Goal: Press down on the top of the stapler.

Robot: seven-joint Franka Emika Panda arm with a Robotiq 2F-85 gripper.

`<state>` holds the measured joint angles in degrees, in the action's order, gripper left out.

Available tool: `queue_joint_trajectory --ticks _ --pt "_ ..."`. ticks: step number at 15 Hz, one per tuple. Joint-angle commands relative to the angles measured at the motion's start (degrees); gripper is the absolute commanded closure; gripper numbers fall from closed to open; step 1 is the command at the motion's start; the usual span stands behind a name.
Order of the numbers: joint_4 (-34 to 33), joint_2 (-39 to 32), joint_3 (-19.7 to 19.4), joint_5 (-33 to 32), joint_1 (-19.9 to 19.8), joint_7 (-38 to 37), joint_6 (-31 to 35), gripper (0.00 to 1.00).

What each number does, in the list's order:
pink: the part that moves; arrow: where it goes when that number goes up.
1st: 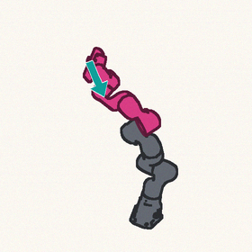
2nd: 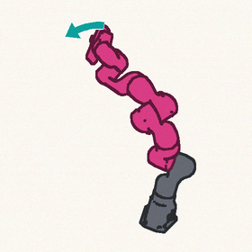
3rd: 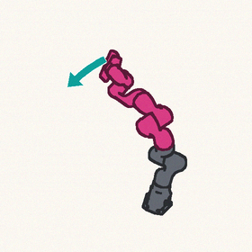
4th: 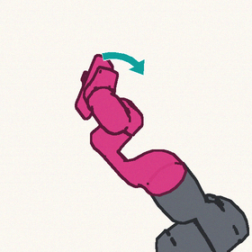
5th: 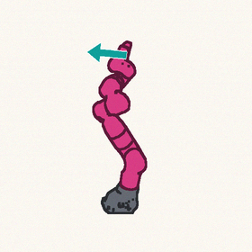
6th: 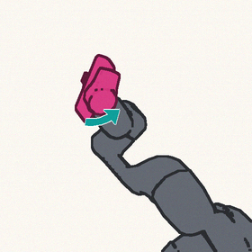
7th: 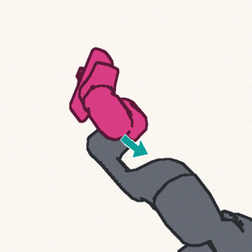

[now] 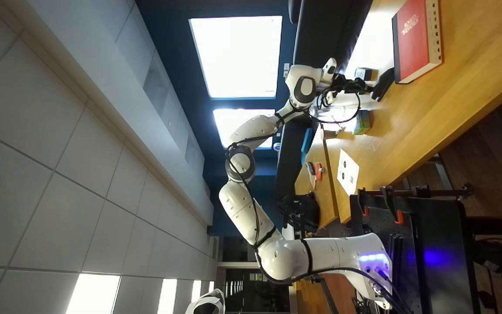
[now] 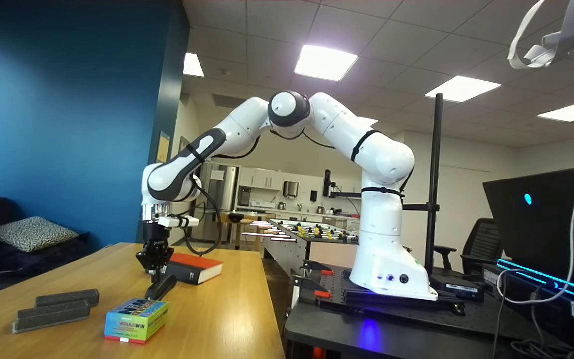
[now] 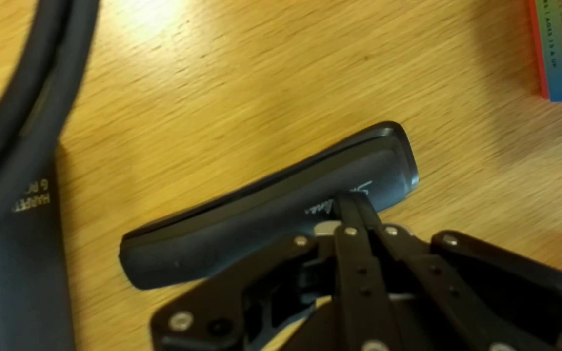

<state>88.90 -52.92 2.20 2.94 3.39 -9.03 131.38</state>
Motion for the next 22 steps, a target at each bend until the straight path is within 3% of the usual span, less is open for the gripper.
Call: queue_joint_trajectory --ticks 1,10,14,22 --pt "2.30 -1.68 0.82 1.55 -0.58 1.98 3.65 1.00" --pt "7.13 -0.69 1.09 1.39 -0.18 2.53 9.11 1.00" --pt "8.17 5.18 1.23 -0.12 0.83 5.16 7.66 1.00" --pt "11.46 19.30 -0.93 -9.93 7.93 4.56 7.59 1.00"
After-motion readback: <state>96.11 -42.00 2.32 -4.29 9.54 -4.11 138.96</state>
